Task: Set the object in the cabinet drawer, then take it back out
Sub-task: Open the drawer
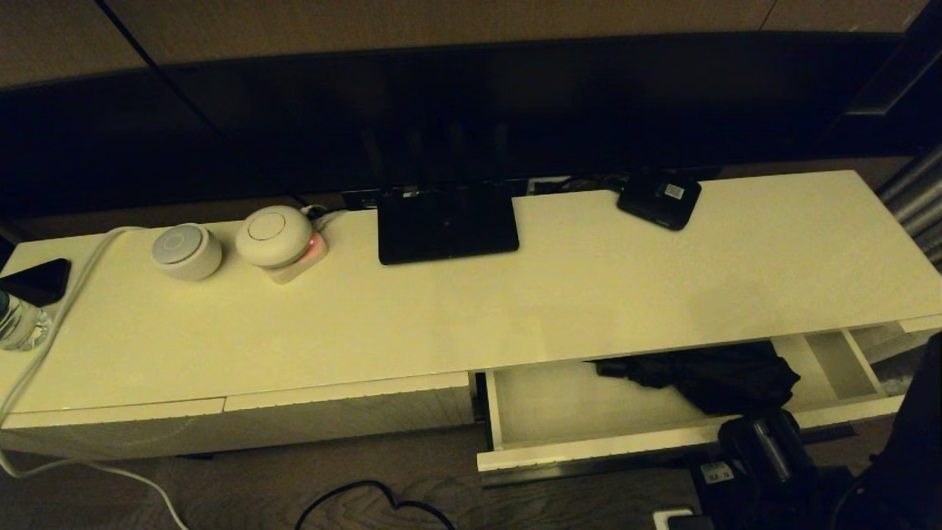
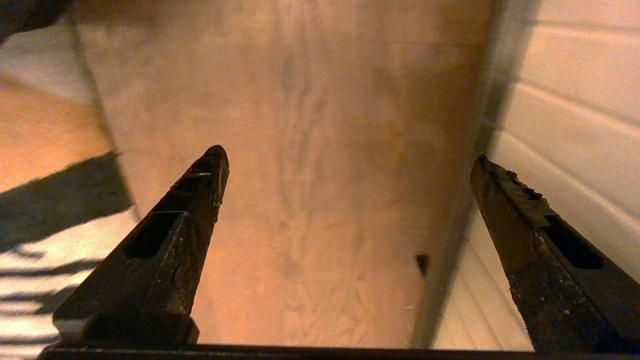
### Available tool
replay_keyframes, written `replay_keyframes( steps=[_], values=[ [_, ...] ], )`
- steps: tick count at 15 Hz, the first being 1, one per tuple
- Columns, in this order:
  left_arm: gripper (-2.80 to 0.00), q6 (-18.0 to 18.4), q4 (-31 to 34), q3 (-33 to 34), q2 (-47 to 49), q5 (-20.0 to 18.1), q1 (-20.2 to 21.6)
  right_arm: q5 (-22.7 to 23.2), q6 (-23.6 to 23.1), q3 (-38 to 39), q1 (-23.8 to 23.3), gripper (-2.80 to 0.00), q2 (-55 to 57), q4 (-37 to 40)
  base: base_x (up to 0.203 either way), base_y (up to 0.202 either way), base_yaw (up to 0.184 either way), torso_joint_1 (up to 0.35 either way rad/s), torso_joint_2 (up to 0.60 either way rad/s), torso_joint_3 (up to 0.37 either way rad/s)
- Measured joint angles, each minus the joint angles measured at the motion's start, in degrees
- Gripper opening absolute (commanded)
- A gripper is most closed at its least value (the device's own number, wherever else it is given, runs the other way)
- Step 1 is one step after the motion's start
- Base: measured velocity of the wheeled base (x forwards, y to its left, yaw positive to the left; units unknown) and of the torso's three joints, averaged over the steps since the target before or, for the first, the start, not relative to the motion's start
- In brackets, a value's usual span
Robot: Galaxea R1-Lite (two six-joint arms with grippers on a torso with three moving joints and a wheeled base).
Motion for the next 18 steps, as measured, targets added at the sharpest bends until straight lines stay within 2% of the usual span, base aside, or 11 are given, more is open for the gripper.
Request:
replay_keyframes(
  steps=[3,7,10,14,15,16,18],
  values=[
    [-2.8,0.02,0.0,0.0,0.0,-0.04,0.0,0.0,0.02,0.76,0.05,0.0,-2.22,-0.93,0.0,0.0,0.0,0.0,0.0,0.0],
    [-2.8,0.0,0.0,0.0,0.0,-0.04,0.0,-0.18,0.0,0.67,-0.39,0.0,-9.31,4.27,0.0,0.0,0.0,0.0,0.0,0.0],
    [-2.8,0.0,0.0,0.0,0.0,-0.01,0.0,-0.18,0.02,0.18,-0.52,0.0,-20.07,15.33,0.0,0.0,0.0,0.0,0.0,0.0],
    [-2.8,0.0,0.02,0.0,0.0,-0.04,0.0,-0.13,2.84,-1.95,-0.96,0.0,-39.36,37.7,0.0,0.0,0.0,0.0,0.0,0.0],
    [-2.8,0.0,0.02,0.0,0.0,-0.02,0.0,-0.11,4.09,-3.17,-1.0,-2.27,-44.1,43.65,0.0,0.0,0.0,0.0,0.0,0.0],
    [-2.8,0.0,0.02,0.0,0.0,-0.03,0.0,-0.1,5.54,-5.14,-1.05,-2.8,-49.16,50.79,0.0,0.0,0.0,0.0,0.0,0.0],
    [-2.8,0.01,0.0,0.0,0.0,-0.04,0.0,-0.1,8.53,-10.72,-1.1,-2.8,-57.9,66.07,0.0,0.0,0.0,0.0,0.0,0.0]
  ],
)
